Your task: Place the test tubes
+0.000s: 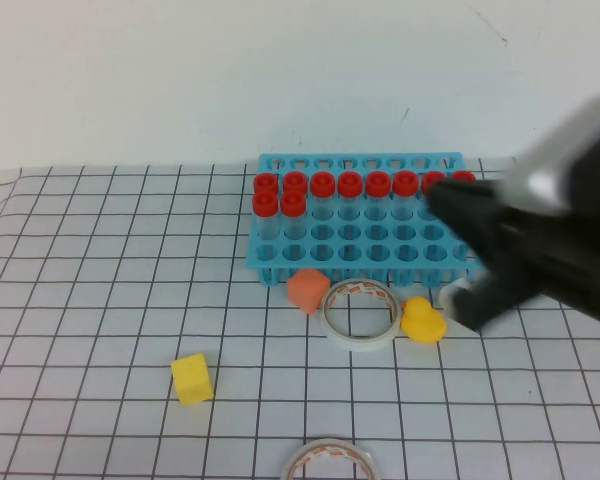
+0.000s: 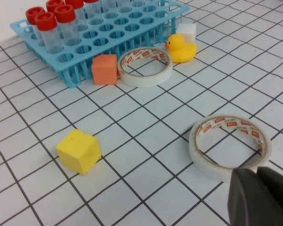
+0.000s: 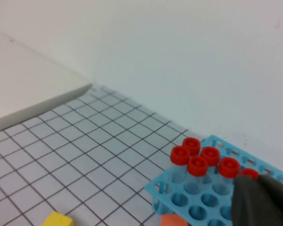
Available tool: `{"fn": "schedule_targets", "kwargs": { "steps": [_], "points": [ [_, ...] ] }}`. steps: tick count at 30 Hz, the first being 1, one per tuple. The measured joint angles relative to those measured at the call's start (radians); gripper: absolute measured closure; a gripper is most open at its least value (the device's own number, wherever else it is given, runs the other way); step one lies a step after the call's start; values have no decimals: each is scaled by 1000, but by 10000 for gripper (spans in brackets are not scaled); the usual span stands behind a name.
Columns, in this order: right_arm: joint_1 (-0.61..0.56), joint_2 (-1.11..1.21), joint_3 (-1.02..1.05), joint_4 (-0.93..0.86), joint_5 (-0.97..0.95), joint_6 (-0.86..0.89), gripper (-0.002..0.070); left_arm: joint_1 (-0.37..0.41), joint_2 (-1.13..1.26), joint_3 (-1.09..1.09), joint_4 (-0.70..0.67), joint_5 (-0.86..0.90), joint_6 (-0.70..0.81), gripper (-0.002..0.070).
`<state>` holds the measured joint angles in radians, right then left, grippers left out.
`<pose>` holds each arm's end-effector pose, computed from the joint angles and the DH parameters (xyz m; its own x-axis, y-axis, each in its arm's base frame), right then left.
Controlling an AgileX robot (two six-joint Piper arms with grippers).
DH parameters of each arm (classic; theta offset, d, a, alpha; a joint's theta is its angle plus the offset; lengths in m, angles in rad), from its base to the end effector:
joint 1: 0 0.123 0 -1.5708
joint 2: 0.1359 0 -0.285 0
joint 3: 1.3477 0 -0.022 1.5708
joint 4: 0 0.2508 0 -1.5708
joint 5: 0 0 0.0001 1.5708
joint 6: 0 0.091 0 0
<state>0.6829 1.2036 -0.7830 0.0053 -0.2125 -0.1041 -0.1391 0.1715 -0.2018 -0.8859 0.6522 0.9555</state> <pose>0.2089 0.1698 0.3280 -0.0309 -0.1524 -0.9878 -0.6363 0.7651 -0.0982 0.0443 -0.0495 0.2342 -0.2151 0.1930 -0.9573 0.6120 0.7905 0.0219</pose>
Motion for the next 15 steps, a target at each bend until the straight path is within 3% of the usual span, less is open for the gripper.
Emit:
{"fn": "schedule_targets", "kwargs": {
  "steps": [15],
  "points": [
    [0,-704,396,2,345,-50,678,0,0,0,0,0,0,676]
  ]
}}
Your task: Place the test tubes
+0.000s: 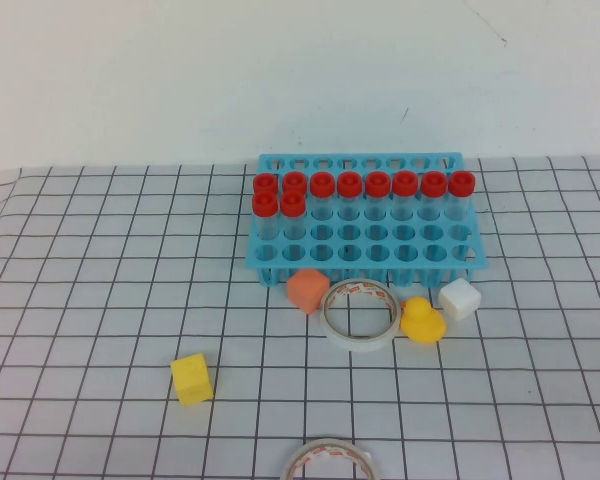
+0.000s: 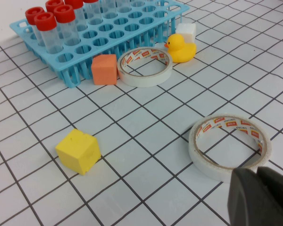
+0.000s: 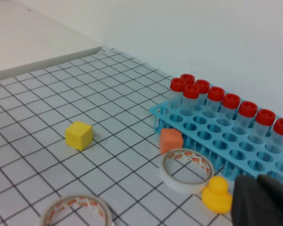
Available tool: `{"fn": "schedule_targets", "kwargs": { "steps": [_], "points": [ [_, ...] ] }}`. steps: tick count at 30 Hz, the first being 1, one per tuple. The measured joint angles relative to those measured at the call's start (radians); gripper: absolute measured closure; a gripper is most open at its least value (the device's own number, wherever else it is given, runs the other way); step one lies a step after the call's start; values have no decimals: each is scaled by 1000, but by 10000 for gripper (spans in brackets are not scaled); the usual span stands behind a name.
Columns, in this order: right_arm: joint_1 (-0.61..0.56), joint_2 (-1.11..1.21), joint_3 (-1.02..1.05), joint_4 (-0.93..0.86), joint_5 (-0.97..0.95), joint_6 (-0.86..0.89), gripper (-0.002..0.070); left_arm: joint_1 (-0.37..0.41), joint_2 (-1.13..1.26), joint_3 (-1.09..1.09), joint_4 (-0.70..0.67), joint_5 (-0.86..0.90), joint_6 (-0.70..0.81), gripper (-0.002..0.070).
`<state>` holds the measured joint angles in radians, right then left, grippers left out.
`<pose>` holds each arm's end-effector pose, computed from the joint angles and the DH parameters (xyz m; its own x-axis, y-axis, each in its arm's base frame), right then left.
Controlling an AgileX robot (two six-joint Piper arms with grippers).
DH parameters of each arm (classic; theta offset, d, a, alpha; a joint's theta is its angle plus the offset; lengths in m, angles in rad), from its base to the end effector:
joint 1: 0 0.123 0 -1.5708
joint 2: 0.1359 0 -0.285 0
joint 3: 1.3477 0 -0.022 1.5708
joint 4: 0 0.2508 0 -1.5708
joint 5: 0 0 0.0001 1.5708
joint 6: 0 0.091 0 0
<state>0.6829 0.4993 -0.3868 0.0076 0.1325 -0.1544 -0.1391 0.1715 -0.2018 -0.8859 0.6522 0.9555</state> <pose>0.0866 0.0706 0.2933 -0.0281 -0.2115 -0.9770 -0.6428 0.7523 -0.1444 0.0443 -0.0495 0.2342 -0.2151 0.1930 -0.9573 0.6120 0.7905 0.0219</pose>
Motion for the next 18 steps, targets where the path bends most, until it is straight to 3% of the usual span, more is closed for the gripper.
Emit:
{"fn": "schedule_targets", "kwargs": {
  "steps": [9,18],
  "points": [
    [0,-303,88,-68,160,41,678,0,0,0,0,0,0,676],
    [-34,-465,193,-493,241,553,678,0,0,0,0,0,0,676]
  ]
}}
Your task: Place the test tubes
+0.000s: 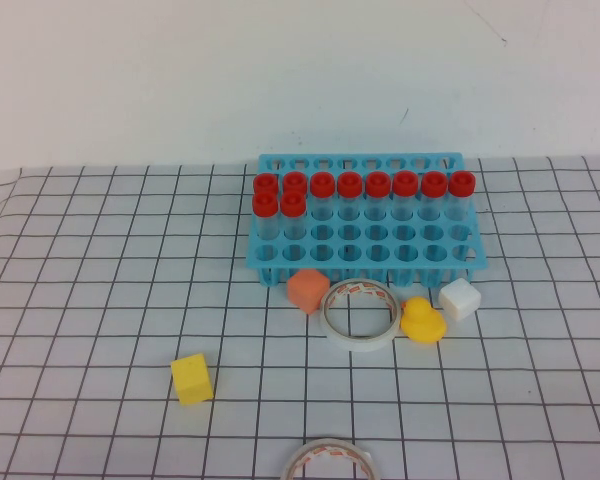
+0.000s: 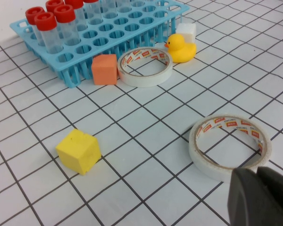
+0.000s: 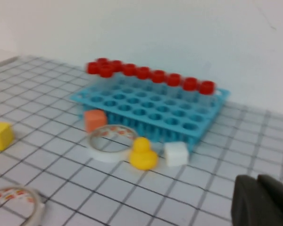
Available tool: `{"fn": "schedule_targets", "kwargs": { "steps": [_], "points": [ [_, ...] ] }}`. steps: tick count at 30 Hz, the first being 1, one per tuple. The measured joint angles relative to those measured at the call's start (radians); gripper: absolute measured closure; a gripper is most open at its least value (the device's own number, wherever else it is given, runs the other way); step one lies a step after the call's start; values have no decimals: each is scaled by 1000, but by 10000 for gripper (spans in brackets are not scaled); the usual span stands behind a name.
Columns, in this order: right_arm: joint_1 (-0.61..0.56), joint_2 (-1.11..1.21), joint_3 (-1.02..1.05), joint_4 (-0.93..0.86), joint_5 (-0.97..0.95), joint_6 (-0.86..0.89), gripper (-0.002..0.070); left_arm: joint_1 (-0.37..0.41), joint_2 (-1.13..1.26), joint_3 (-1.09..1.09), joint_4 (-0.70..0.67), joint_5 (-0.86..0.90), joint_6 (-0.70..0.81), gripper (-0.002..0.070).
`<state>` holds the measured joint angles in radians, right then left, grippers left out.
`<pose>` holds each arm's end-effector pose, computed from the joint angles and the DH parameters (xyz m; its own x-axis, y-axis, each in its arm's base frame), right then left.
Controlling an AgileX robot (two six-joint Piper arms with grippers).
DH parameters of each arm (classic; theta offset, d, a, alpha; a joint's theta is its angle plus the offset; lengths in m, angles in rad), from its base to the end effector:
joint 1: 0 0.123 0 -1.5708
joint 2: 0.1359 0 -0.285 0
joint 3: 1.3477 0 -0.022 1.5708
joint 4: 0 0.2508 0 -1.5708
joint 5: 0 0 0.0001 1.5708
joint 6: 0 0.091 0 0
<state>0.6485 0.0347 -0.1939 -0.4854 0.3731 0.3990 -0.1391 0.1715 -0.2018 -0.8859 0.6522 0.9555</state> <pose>0.0463 0.0156 0.2460 -0.0426 -0.1034 -0.9937 -0.4634 0.8832 -0.0721 0.0443 -0.0495 0.2342 -0.2151 0.1930 -0.9573 0.6120 0.7905 0.0219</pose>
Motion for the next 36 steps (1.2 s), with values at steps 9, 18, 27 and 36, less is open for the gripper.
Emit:
{"fn": "schedule_targets", "kwargs": {
  "steps": [9,18,27,36],
  "points": [
    [-360,-48,31,137,174,-7,678,0,0,0,0,0,0,676],
    [-750,-48,130,568,-119,-570,678,0,0,0,0,0,0,676],
    [-749,-48,220,441,-171,-332,678,0,0,0,0,0,0,676],
    [-646,-48,220,351,-117,-286,678,0,0,0,0,0,0,676]
  ]
}}
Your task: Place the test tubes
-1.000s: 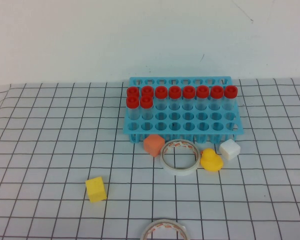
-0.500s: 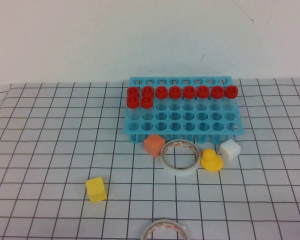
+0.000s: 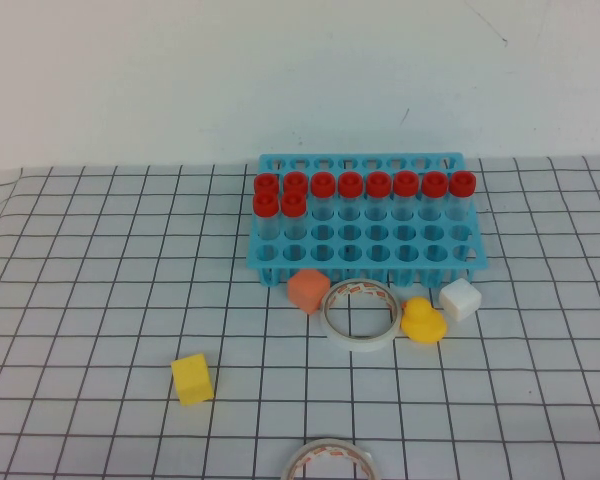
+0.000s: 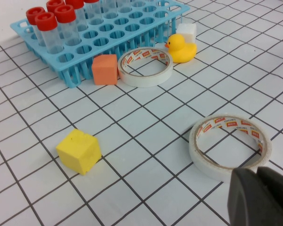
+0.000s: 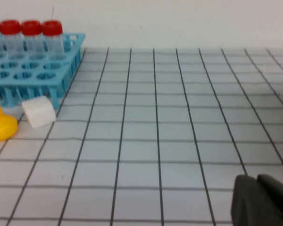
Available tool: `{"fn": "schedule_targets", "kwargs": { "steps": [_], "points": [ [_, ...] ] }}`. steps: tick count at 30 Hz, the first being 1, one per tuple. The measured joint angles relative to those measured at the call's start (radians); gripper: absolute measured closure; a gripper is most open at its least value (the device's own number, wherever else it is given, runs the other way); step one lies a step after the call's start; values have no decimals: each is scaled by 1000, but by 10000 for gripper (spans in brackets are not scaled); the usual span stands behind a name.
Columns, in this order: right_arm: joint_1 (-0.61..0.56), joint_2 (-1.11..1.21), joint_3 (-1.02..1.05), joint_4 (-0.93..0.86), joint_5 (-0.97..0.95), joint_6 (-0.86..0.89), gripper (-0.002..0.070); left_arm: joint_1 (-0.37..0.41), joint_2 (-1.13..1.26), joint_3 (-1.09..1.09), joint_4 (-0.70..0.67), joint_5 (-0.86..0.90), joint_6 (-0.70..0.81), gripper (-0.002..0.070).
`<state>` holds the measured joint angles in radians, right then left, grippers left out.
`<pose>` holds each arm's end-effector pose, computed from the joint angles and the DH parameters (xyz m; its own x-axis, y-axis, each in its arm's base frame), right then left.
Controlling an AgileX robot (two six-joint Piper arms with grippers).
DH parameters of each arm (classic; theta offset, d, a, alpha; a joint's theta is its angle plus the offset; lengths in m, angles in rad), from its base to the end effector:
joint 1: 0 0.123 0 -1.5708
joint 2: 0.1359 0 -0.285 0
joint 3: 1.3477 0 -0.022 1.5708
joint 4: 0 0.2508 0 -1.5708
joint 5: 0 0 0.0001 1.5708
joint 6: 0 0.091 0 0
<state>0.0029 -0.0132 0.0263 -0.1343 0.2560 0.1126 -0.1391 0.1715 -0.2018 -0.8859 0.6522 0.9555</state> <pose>0.0551 -0.0029 0.1820 -0.1792 -0.0179 -0.9836 0.0274 0.9994 -0.0232 0.0443 -0.0495 0.2342 -0.2151 0.1930 -0.9573 0.6120 0.7905 0.0219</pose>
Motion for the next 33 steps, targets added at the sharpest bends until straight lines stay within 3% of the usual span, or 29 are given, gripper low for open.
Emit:
{"fn": "schedule_targets", "kwargs": {
  "steps": [33],
  "points": [
    [6,0,-4,-5,77,21,678,0,0,0,0,0,0,677]
  ]
}}
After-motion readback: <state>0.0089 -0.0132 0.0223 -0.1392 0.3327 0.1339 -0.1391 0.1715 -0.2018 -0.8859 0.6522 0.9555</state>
